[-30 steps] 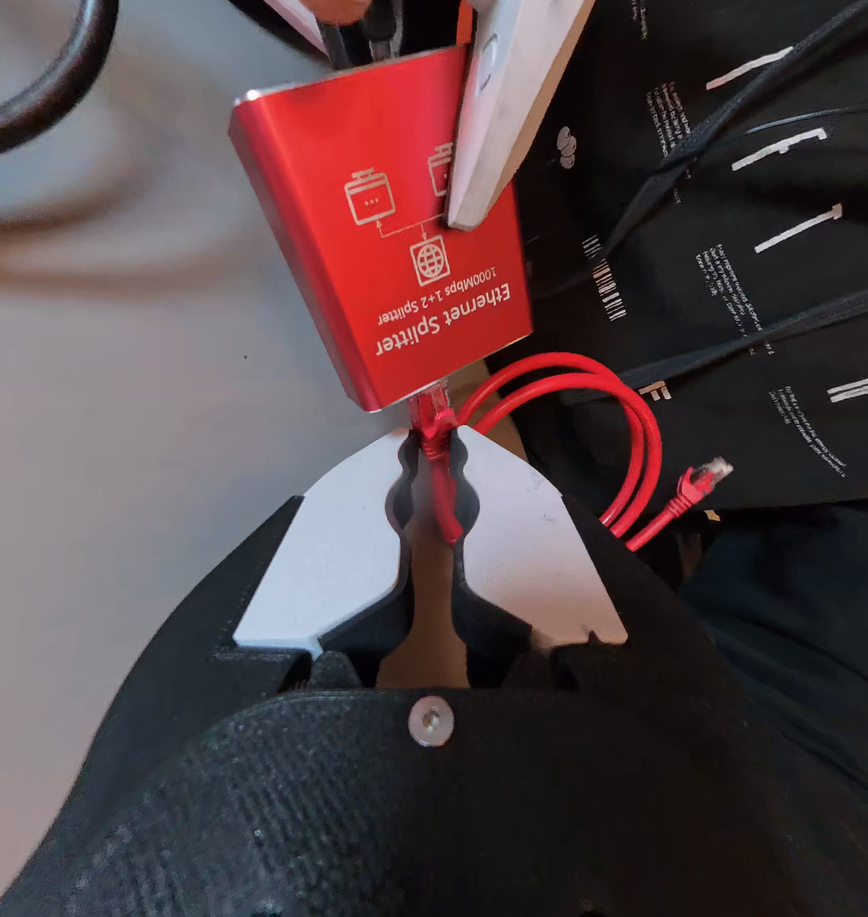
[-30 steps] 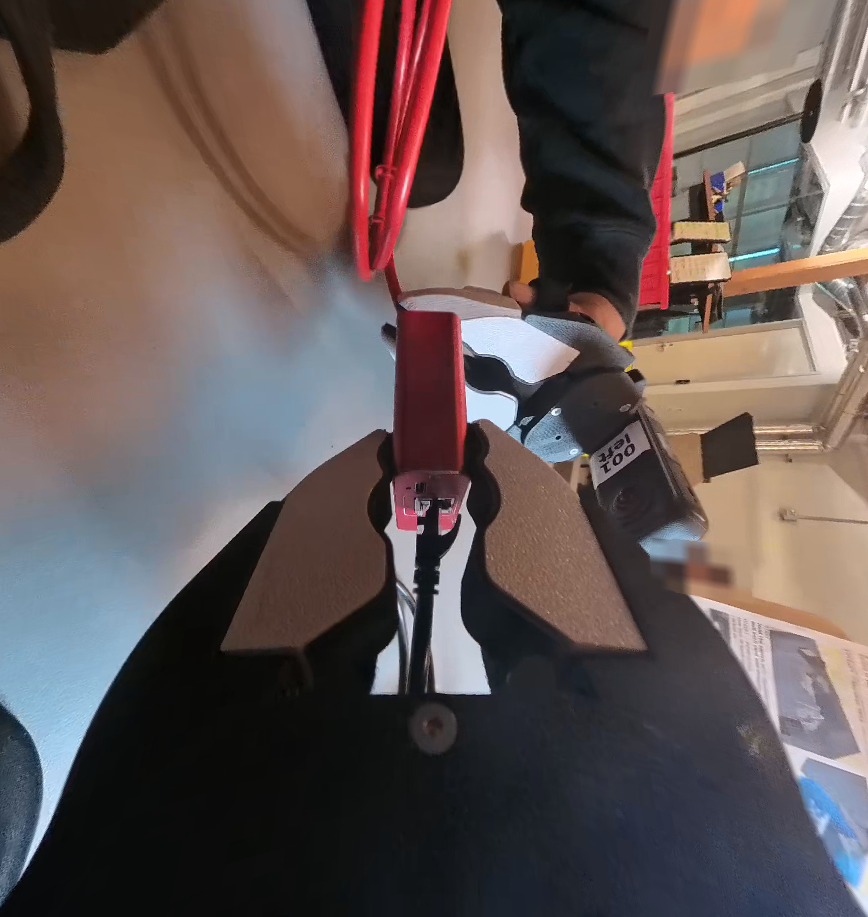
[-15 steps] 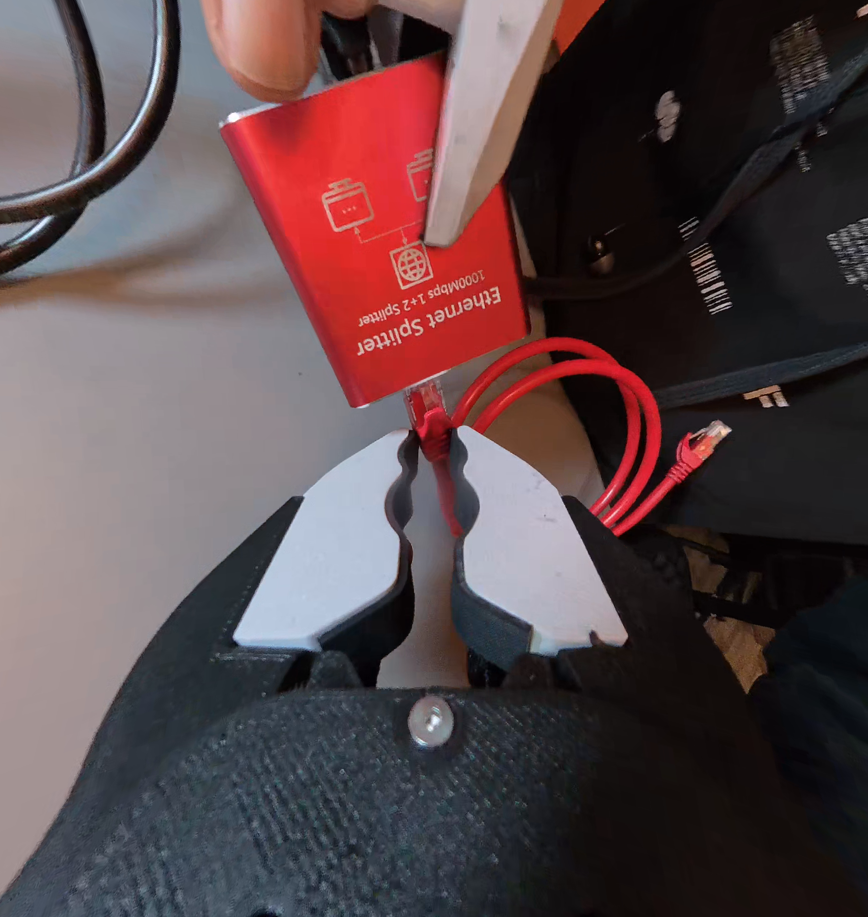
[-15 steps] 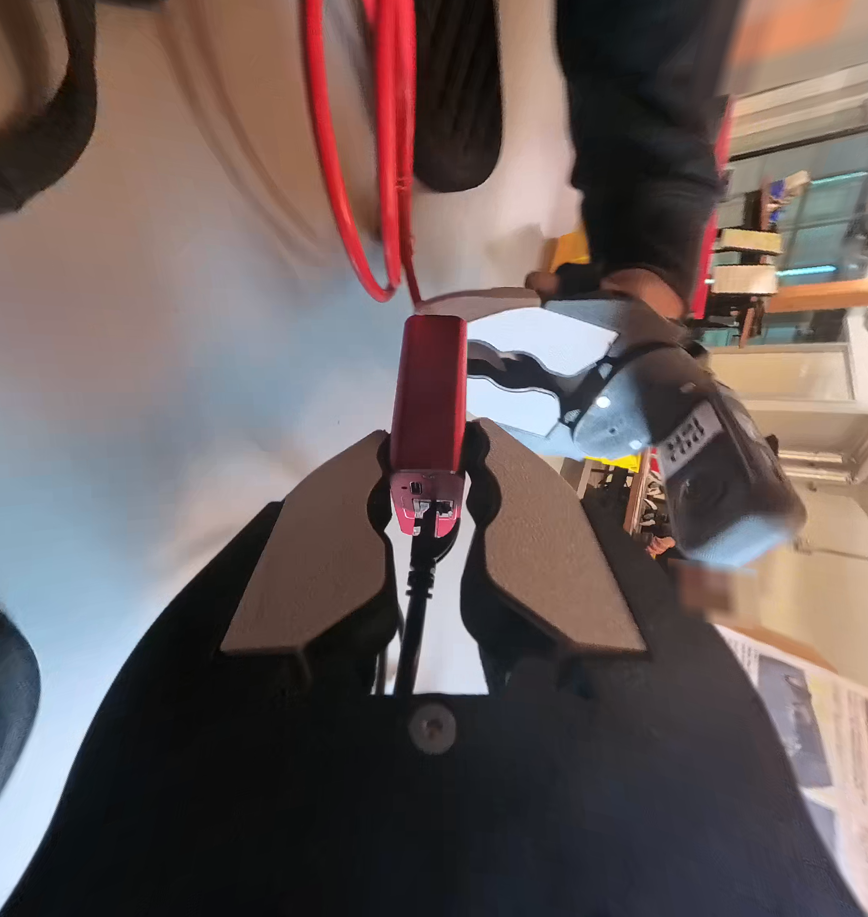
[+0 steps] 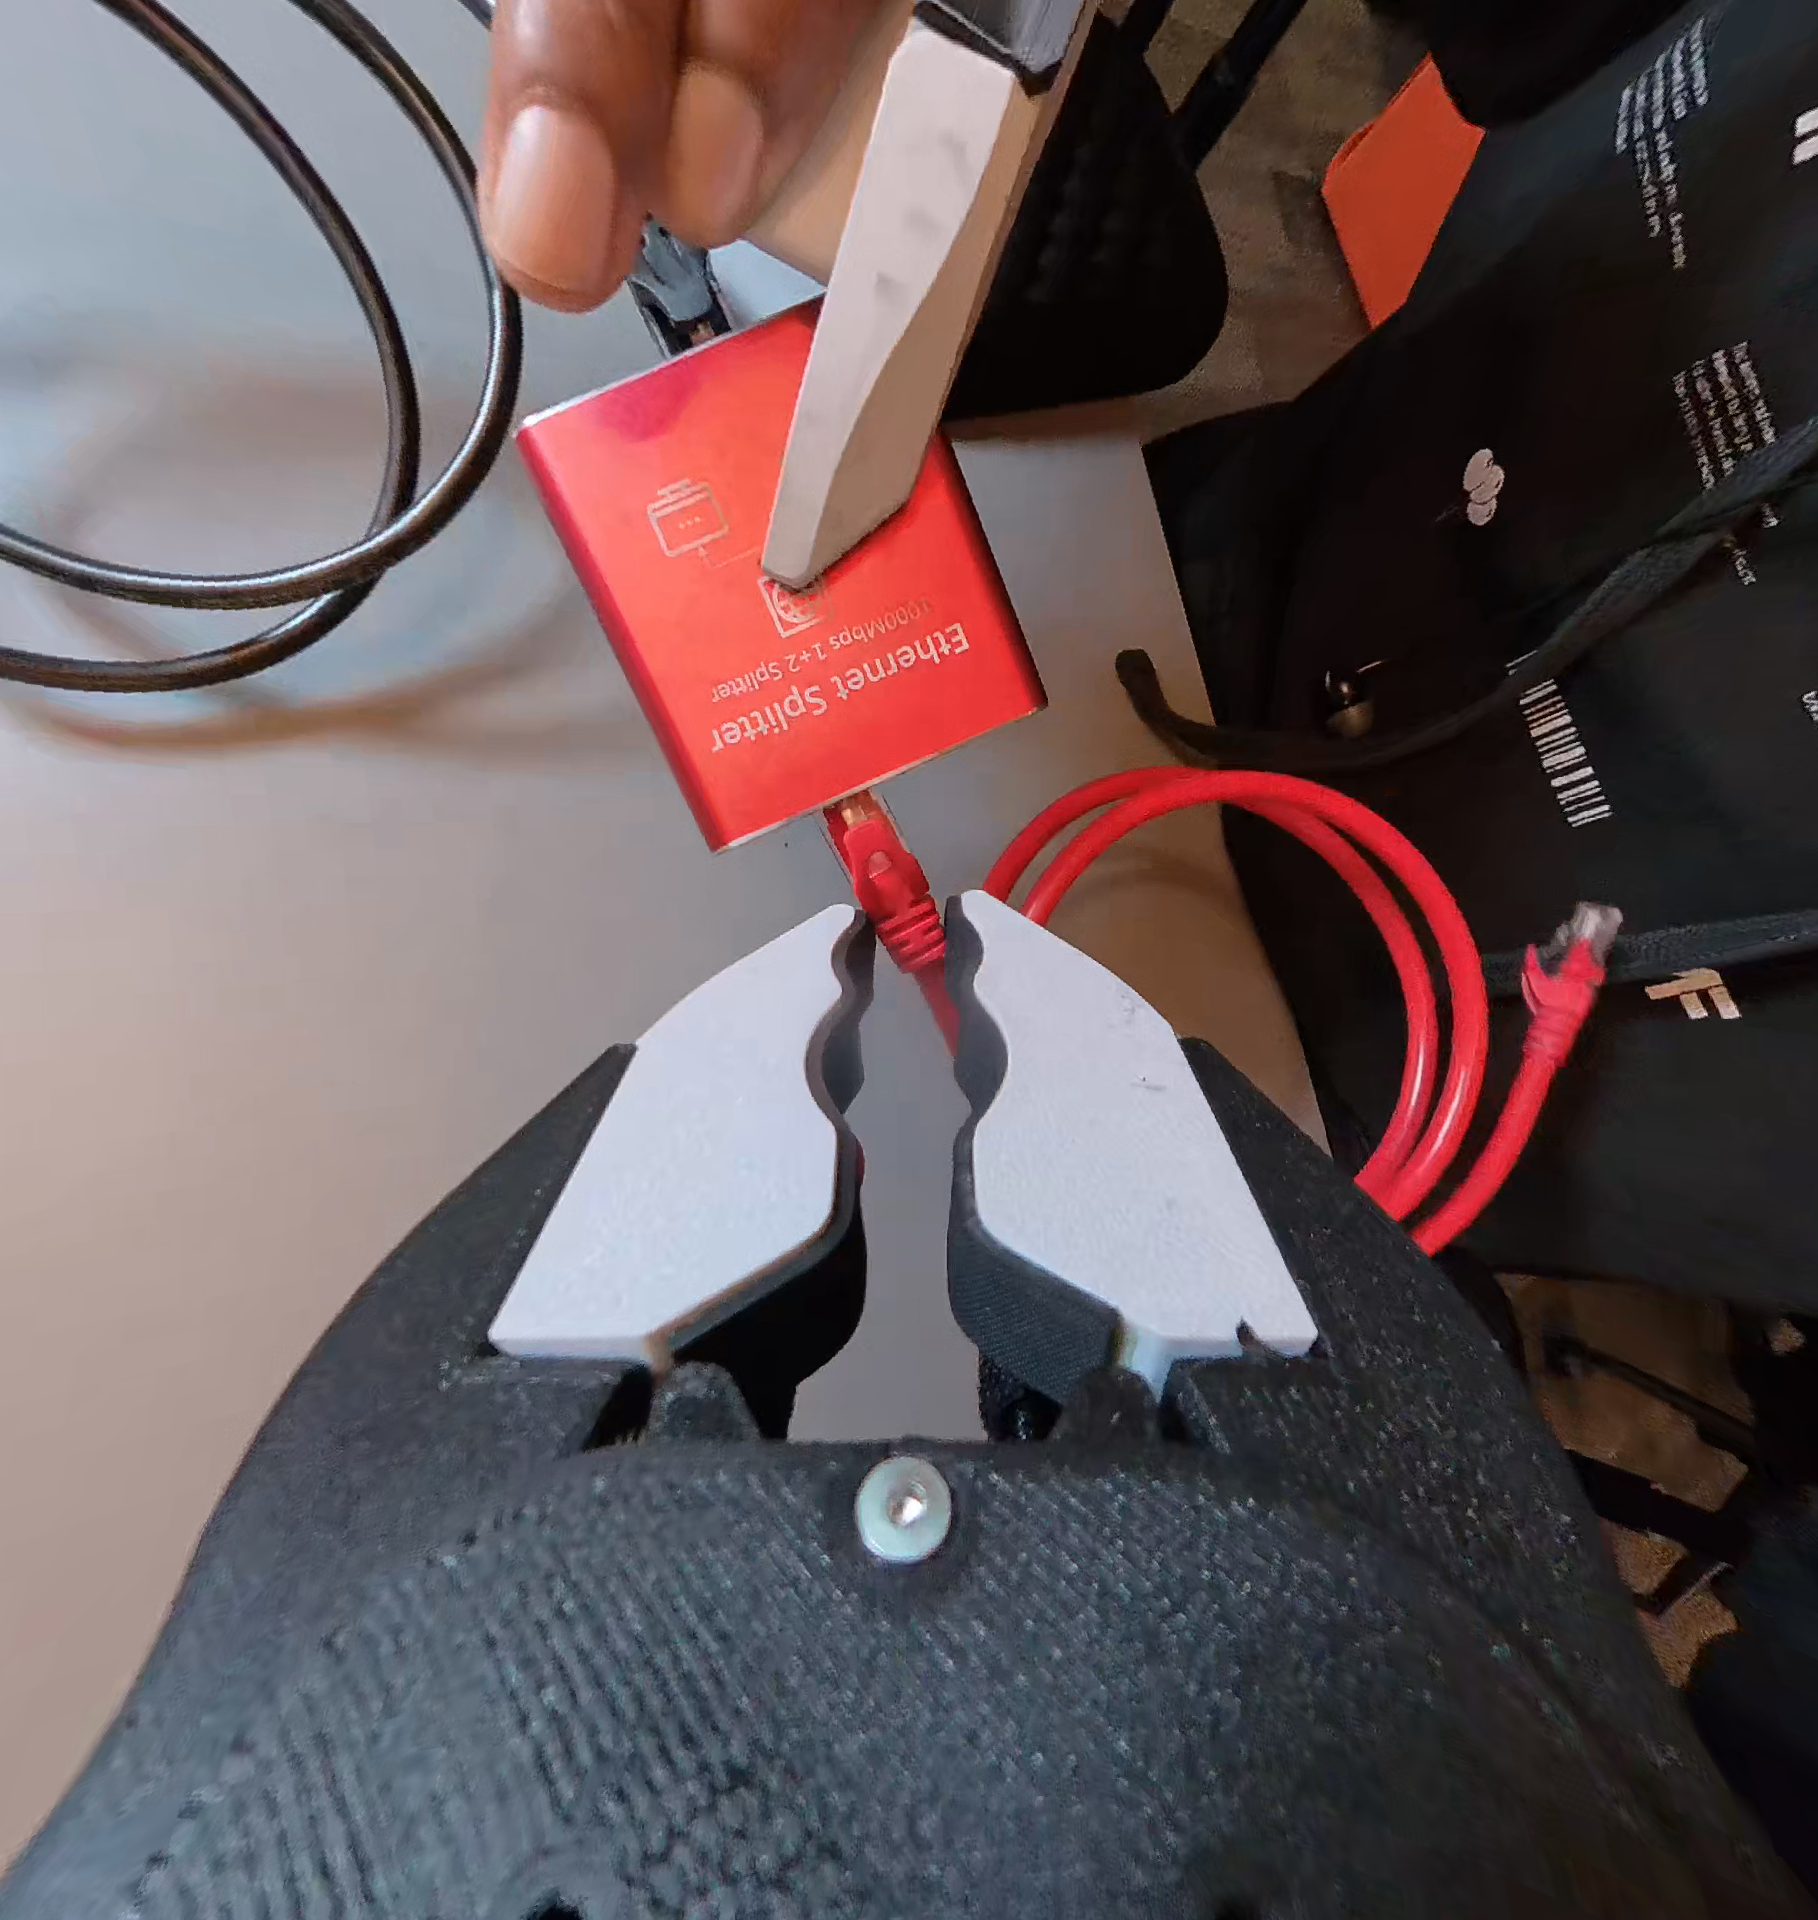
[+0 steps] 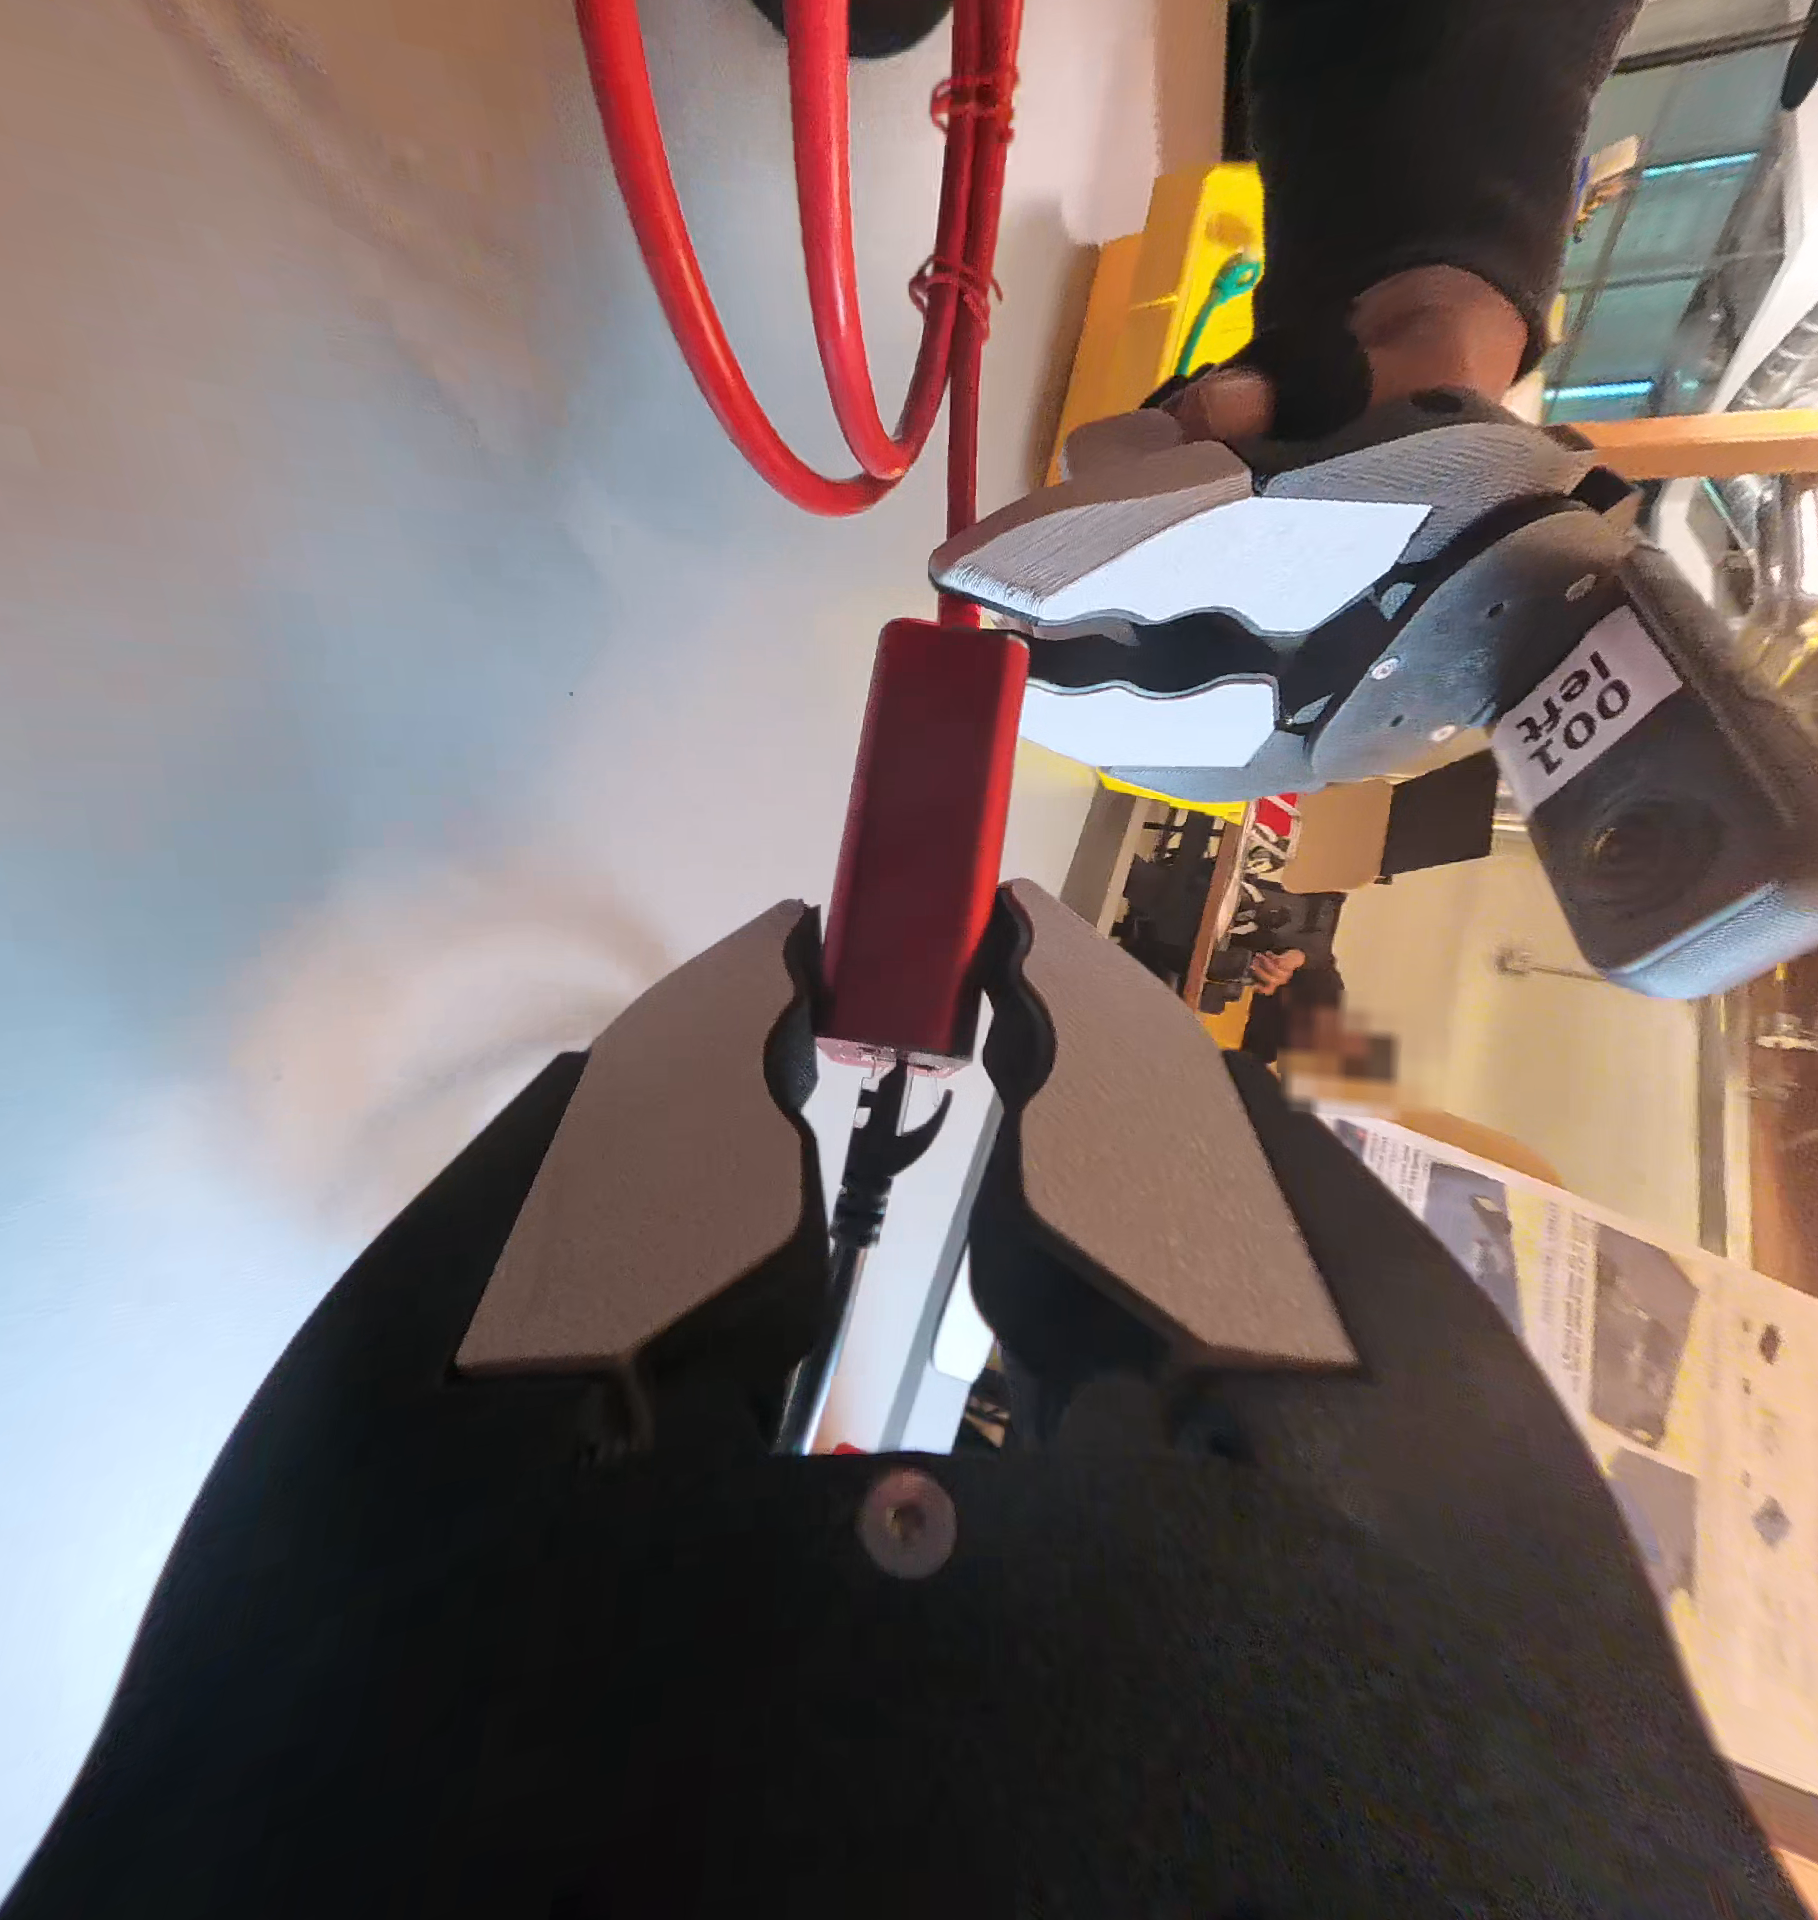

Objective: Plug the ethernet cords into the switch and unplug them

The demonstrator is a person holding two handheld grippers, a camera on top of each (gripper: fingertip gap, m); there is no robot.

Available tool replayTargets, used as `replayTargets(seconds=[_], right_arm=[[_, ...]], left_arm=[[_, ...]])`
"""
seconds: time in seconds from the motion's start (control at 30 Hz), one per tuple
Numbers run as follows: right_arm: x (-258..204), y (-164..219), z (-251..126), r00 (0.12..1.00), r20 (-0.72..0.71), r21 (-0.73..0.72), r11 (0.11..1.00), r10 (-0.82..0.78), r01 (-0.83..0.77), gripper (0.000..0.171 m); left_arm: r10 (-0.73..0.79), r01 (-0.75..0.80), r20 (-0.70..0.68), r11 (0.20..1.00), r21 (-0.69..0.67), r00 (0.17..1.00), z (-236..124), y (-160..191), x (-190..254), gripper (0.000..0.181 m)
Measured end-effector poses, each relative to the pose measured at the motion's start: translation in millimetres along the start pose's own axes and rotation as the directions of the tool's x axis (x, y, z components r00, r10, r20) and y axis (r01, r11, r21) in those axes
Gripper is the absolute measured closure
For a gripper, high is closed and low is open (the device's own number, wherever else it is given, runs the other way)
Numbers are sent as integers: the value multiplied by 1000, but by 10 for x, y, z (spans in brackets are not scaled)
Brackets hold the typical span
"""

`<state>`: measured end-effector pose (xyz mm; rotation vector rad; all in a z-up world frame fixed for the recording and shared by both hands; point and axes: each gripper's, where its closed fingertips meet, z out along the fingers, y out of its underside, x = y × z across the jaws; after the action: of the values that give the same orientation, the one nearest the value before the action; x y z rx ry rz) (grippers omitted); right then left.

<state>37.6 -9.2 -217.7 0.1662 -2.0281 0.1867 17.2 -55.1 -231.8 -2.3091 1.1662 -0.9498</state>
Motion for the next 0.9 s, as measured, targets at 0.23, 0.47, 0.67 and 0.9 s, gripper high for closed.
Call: replayTargets(seconds=[0.23,0.47,0.67,0.9], right_arm=[[127,-205,-25,1000,-12,54,999,2,-1,144],[314,64,13,982,-160,-36,993,101,-108,145],[313,56,96,934,-163,77,948,318,-310,144],[235,-35,225,806,176,146,794,566,-590,145]], left_arm=[[16,-18,96,999,27,995,-58,1,-17,170],[0,-124,455,962,243,890,-499,-144,-243,163],[65,-323,654,904,282,754,-613,-265,-65,151],[221,-412,695,903,118,684,-316,-269,-24,144]])
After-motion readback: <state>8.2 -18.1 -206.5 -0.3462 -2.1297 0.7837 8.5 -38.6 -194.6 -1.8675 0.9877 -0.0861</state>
